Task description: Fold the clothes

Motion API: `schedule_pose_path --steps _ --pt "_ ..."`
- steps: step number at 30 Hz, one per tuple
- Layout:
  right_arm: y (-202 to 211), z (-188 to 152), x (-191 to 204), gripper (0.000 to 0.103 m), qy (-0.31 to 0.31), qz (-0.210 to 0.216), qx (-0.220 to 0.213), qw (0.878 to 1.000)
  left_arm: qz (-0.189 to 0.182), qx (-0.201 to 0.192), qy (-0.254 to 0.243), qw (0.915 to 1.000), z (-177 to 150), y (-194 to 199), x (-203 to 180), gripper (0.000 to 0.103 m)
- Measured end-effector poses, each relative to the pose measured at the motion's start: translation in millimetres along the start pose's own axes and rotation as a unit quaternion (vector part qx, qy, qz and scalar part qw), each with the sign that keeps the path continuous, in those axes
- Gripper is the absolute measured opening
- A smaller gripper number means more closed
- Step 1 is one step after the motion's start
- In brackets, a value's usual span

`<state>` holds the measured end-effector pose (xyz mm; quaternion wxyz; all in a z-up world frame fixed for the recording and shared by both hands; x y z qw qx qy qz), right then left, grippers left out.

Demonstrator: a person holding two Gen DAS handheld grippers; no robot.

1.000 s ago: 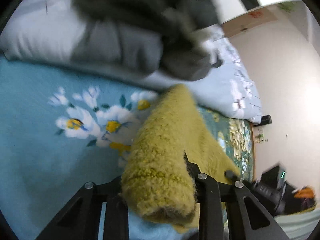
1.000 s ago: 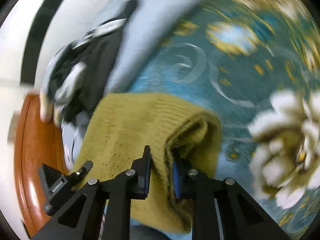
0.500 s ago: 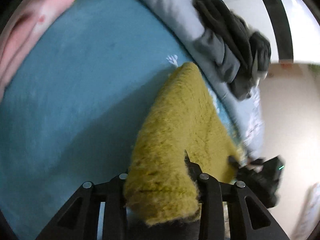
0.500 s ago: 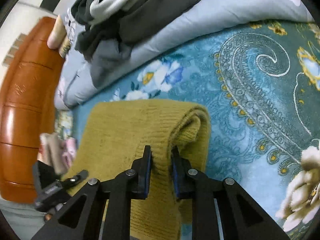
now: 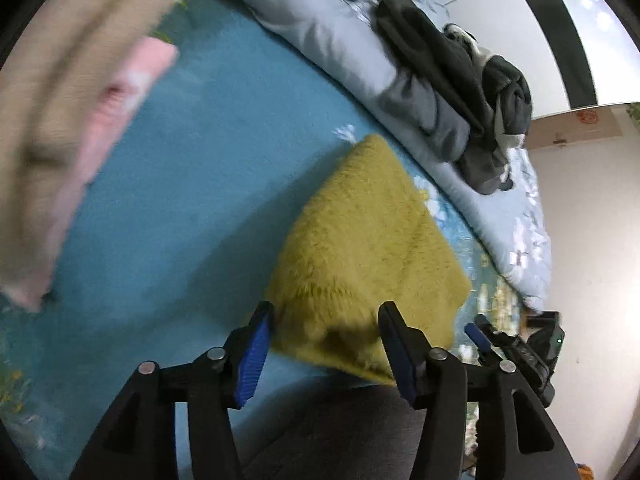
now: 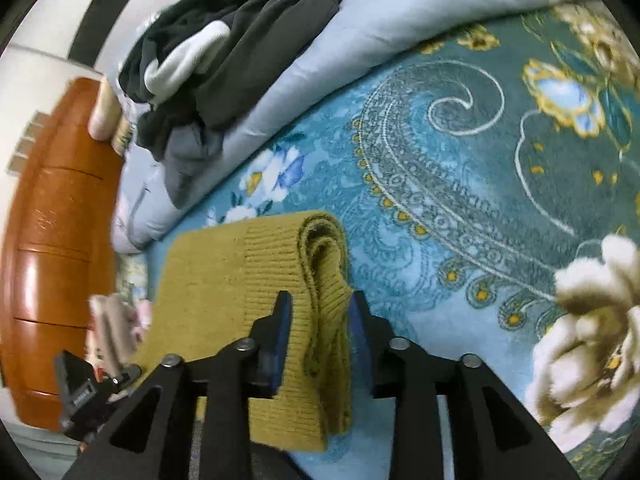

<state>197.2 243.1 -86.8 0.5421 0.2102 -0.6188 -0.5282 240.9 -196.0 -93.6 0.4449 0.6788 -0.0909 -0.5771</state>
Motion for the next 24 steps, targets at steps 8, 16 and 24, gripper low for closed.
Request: schedule_pose_path --steps 8,16,24 --pt "-20 -25 -26 0.058 -0.068 0.064 0.027 0.995 0.046 0.001 -0.041 0.9981 21 7 -17 0.064" --pt "-31 -42 -8 0.063 -0.089 0.072 0.012 0.993 0.053 0.053 -0.079 0.994 54 -44 -18 0.065" --pt "-49 -34 7 0.064 -0.105 0.034 0.001 0.994 -0.003 0.101 -0.042 0.994 72 -94 23 0.068"
Point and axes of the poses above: each gripper's, at about its wrist camera, not at the fingertips, and y roughly against the way its jaws point, x to its left, z to its top, the point moved 1 cm from there along -y, roughly the way its jaws point, and after that the axes turned 10 degrees about -z, right-handed, at the moved point
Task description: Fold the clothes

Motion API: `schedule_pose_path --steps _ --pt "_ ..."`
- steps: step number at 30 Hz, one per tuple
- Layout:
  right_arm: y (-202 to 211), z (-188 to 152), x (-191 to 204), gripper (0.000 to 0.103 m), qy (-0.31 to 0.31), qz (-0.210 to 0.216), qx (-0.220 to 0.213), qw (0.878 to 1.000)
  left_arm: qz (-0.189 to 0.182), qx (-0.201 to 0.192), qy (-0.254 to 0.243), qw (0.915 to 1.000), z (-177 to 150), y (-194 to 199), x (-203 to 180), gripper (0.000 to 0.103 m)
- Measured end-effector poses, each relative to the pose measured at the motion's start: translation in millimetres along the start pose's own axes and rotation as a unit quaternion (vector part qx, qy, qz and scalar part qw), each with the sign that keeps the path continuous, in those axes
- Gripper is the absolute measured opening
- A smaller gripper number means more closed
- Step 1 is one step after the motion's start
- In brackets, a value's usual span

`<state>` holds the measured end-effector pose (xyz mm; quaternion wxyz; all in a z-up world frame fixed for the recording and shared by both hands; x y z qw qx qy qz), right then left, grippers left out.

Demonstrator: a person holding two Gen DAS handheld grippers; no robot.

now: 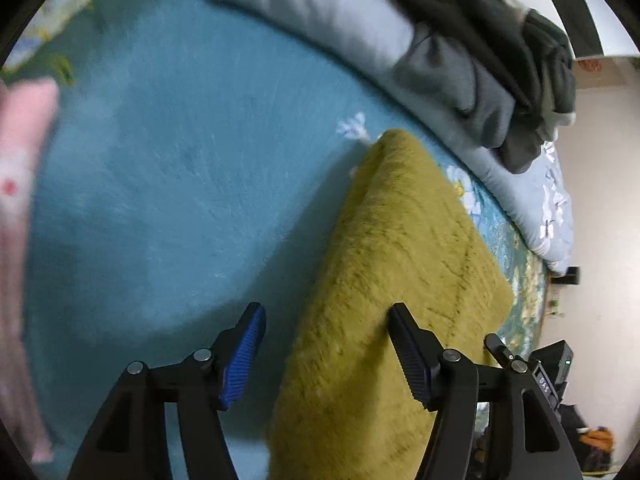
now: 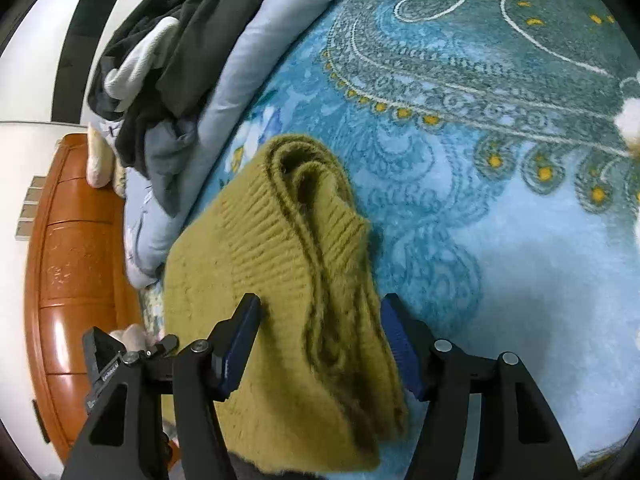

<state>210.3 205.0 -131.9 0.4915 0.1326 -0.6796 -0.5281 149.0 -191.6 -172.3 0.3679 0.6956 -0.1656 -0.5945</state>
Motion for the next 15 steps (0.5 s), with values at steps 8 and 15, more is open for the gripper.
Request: schedule_pose_path --steps 8,15 --pt "-12 7 12 0.043 -0.009 -0.019 -0.002 1.0 -0.025 0.011 -0.022 0.9994 0 -11 -1 0.044" --pt "7 14 44 0.028 0.015 -0.029 0.002 0.999 0.023 0.003 -0.067 0.9975 -7 -8 -35 0.027"
Point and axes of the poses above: each gripper's, at about its wrist camera, not at the fingertips, and y roughly against the way its jaws point, x to its left, z to its top, the point moved 1 cm from there along -y, roughly the way its jaws point, and after that the axes turned 10 degrees about -z, right-handed, at the moved point
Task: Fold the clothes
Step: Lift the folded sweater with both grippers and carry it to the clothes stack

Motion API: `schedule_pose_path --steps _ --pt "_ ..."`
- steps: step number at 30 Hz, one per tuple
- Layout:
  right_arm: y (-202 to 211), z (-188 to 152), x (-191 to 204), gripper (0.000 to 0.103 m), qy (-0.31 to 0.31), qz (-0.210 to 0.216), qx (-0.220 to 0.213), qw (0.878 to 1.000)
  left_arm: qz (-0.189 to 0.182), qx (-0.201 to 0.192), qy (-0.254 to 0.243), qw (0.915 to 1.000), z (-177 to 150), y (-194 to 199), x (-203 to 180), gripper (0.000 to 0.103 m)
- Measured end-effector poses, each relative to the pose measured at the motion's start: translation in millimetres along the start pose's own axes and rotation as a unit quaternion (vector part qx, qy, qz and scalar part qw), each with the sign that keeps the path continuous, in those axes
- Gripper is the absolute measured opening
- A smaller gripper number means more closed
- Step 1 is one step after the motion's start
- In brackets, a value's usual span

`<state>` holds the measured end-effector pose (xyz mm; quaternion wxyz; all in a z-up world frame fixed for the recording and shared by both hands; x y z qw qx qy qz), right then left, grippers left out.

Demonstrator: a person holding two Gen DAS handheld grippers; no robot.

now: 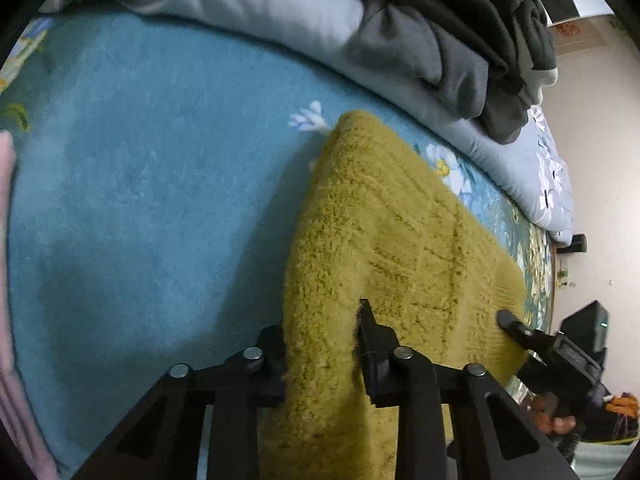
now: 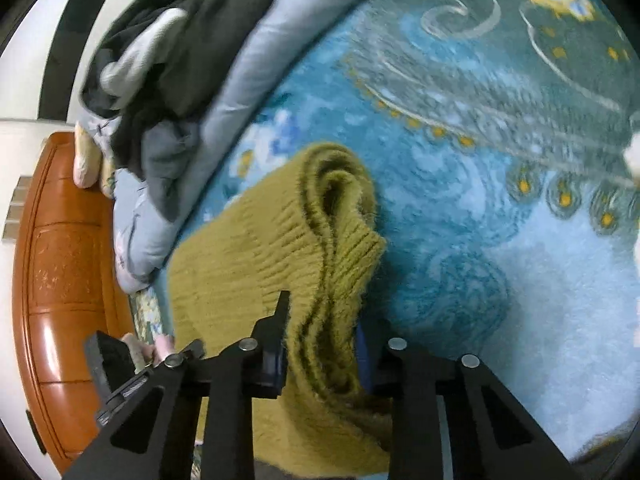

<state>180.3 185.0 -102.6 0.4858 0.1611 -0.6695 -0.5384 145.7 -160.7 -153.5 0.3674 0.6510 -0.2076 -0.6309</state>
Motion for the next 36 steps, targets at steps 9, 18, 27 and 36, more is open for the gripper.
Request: schedule_pose_path --steps 9,18,27,36 --pt "100 1 93 0.027 0.16 0.009 -0.062 0.985 -0.075 -0.089 -0.064 0.9911 -10 115 -65 0.026" --pt "132 -71 249 0.027 0.275 0.136 -0.051 0.95 -0.046 -0.242 -0.107 0.9634 -55 341 -38 0.026" --pt "67 -163 393 0.027 0.341 0.214 0.054 0.914 0.039 -0.304 -0.027 0.9514 -104 475 83 0.026" --pt "-21 -205 423 0.027 0.339 0.14 0.086 0.926 0.025 -0.304 0.097 0.9475 -109 437 199 0.026"
Point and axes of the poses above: each gripper's, at about its wrist camera, not at the fingertips, and y roughly against the way its jaws point, x to its left, z to its top, the point moved 1 cm from there along -y, roughly the way its jaws point, and after that the axes turned 10 degrees about -z, right-handed, at the moved point
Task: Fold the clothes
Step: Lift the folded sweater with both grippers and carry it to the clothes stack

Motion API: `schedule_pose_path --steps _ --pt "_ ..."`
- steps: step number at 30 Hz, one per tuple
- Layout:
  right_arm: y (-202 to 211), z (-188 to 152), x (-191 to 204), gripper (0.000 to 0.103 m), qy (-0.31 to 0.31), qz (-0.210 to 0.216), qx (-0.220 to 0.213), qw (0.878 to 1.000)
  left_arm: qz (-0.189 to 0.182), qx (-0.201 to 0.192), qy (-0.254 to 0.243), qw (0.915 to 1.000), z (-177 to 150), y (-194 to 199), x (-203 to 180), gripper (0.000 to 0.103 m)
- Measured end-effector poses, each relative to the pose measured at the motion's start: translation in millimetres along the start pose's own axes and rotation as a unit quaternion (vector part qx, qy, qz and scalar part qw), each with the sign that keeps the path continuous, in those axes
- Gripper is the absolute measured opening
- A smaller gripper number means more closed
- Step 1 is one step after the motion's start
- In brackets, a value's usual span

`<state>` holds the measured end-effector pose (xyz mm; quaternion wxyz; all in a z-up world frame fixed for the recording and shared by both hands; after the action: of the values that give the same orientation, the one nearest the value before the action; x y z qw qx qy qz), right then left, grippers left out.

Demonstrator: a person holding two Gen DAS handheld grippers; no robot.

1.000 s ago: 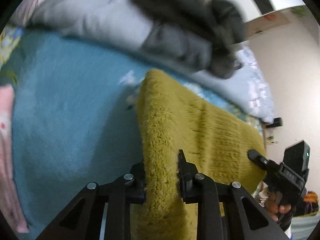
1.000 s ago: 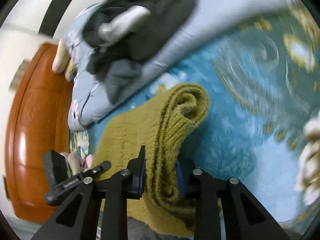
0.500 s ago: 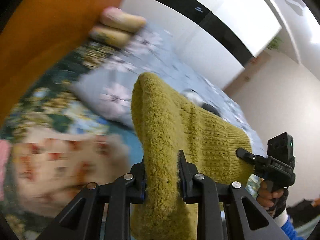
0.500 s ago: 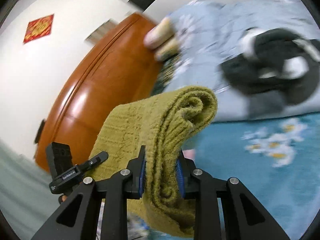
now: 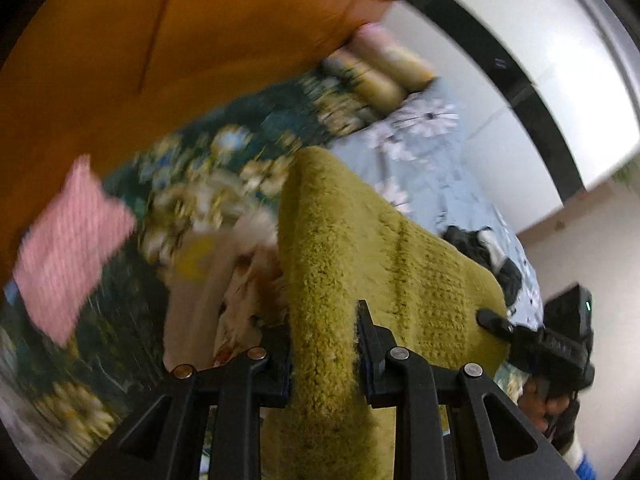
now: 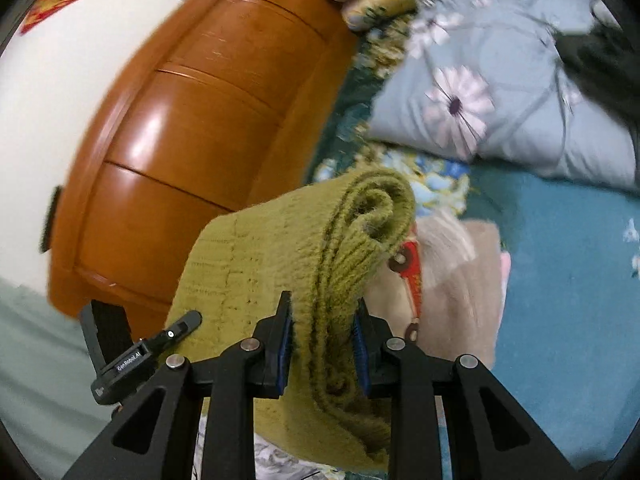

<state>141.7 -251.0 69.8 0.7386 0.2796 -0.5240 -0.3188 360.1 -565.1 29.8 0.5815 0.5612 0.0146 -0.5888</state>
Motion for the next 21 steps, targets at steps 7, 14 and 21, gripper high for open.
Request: schedule_pose_path --steps 7,14,21 --pt "-26 -4 -28 0.028 -0.031 -0.056 0.029 0.998 0.001 0.008 0.071 0.9975 -10 -34 41 0.027" --pt "-7 5 -14 0.028 -0.009 -0.034 0.006 0.999 0.004 -0.007 -0.015 0.9999 -2 -5 -7 0.026" --pt "-22 0 -29 0.03 -0.005 -0.06 0.039 0.997 0.015 -0.007 0.044 0.9989 -14 -26 39 0.037"
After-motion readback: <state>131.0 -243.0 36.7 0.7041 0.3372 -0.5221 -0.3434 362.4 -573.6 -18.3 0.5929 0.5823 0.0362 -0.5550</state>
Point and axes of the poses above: each gripper's, at about its wrist camera, not at the fingertips, and y roughly against the way its jaws point, x to its left, z to its top, the point moved 1 cm from there along -y, roughly the way its jaws point, and after that the axes turned 10 degrees about -z, right-handed, at the moved point
